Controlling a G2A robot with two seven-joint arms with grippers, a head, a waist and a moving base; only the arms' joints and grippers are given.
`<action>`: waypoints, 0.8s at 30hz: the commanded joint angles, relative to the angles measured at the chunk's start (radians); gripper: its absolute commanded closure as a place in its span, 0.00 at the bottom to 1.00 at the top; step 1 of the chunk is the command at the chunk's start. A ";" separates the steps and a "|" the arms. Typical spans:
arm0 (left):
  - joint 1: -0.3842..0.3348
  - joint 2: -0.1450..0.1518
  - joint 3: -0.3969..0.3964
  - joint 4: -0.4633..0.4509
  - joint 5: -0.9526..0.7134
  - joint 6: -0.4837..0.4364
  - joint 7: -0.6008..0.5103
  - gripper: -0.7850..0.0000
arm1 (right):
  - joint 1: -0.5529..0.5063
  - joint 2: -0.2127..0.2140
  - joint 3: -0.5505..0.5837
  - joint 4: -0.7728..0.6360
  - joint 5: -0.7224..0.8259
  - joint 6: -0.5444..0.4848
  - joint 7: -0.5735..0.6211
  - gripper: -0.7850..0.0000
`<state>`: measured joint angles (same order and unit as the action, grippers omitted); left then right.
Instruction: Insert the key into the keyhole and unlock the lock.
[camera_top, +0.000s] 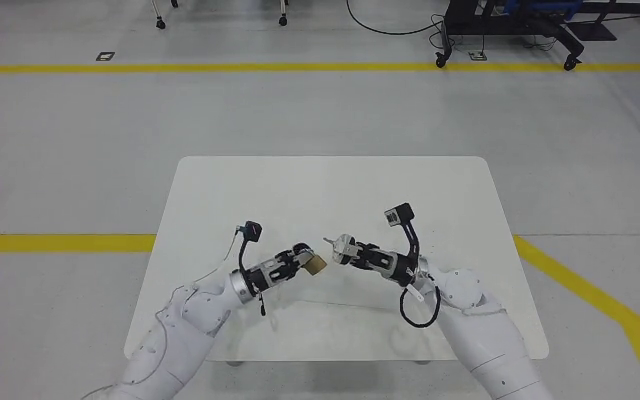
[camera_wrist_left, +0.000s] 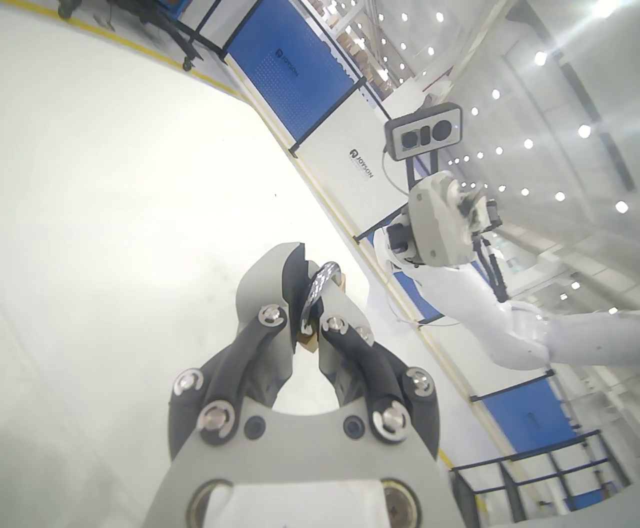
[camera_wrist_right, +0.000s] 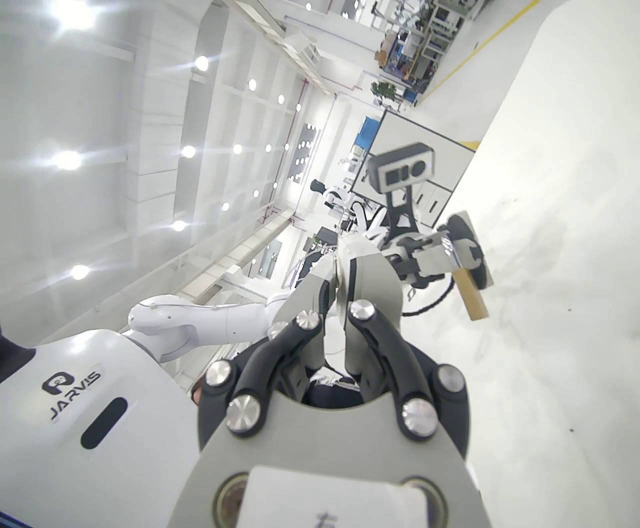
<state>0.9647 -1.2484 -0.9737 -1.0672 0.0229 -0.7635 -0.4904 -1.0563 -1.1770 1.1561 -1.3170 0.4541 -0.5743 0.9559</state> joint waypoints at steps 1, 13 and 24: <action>-0.054 -0.008 0.020 0.076 -0.291 0.047 -0.245 1.00 | -0.023 0.006 0.029 -0.026 0.006 -0.021 0.000 1.00; -0.172 -0.018 0.051 0.216 -0.444 0.165 -0.546 1.00 | -0.072 0.019 0.089 -0.071 -0.051 -0.039 -0.060 1.00; -0.130 -0.019 0.004 0.181 -0.731 0.346 -0.687 1.00 | -0.080 0.021 0.088 -0.100 -0.116 -0.026 -0.089 1.00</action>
<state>0.8370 -1.2674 -0.9519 -0.8940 -0.4885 -0.4903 -1.0540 -1.1340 -1.1576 1.2418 -1.4059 0.3837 -0.6019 0.8813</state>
